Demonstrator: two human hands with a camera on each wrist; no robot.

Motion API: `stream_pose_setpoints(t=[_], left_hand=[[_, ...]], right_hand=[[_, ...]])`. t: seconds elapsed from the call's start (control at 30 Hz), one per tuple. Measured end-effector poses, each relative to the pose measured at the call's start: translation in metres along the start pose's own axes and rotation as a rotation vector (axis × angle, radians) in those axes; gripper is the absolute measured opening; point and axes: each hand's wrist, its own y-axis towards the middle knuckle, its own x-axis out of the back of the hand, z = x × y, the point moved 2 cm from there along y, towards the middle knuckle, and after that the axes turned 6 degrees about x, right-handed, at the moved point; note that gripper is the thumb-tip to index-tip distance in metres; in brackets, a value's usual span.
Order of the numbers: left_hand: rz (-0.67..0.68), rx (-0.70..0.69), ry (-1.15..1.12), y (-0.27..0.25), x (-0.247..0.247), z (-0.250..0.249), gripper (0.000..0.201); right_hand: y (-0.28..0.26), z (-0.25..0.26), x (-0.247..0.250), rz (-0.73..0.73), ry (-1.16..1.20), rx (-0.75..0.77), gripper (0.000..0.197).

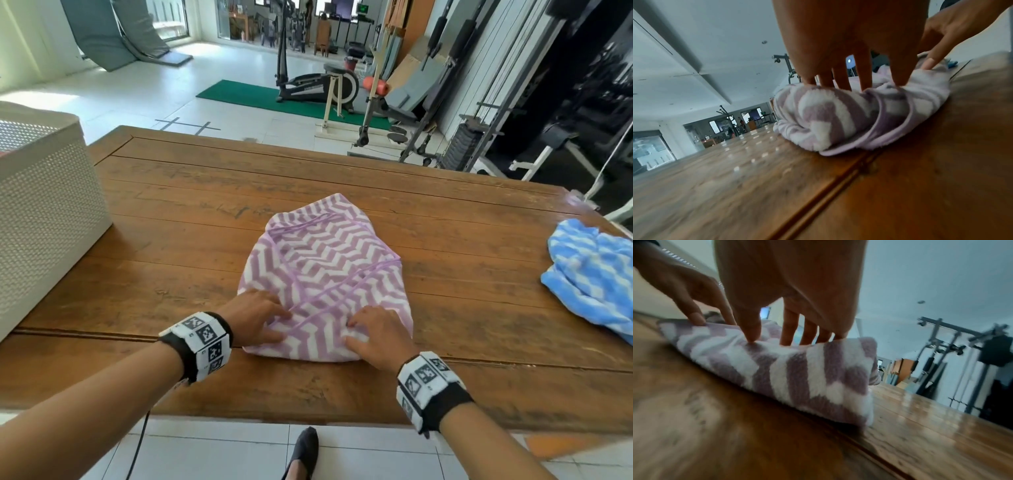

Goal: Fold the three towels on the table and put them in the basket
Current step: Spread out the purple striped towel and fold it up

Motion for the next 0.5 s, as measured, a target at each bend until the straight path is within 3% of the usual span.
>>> stream_pose_setpoints(t=[0.13,0.27,0.37,0.5], left_hand=[[0.125,0.025,0.064,-0.001,-0.016,0.0,0.056],[0.122,0.066,-0.093,0.007,-0.01,0.001,0.033],[0.165,0.127,-0.208,0.013,-0.005,0.008,0.031],[0.218,0.168,-0.272,0.019,-0.001,0.011,0.027]], right_hand=[[-0.004,-0.001,-0.014,0.057,-0.153,0.032,0.043],[-0.007,-0.002,-0.014,0.164,-0.262,0.095,0.06],[-0.003,-0.004,-0.012,0.154,-0.303,0.124,0.041],[0.005,-0.018,-0.001,0.119,-0.04,0.039,0.016]])
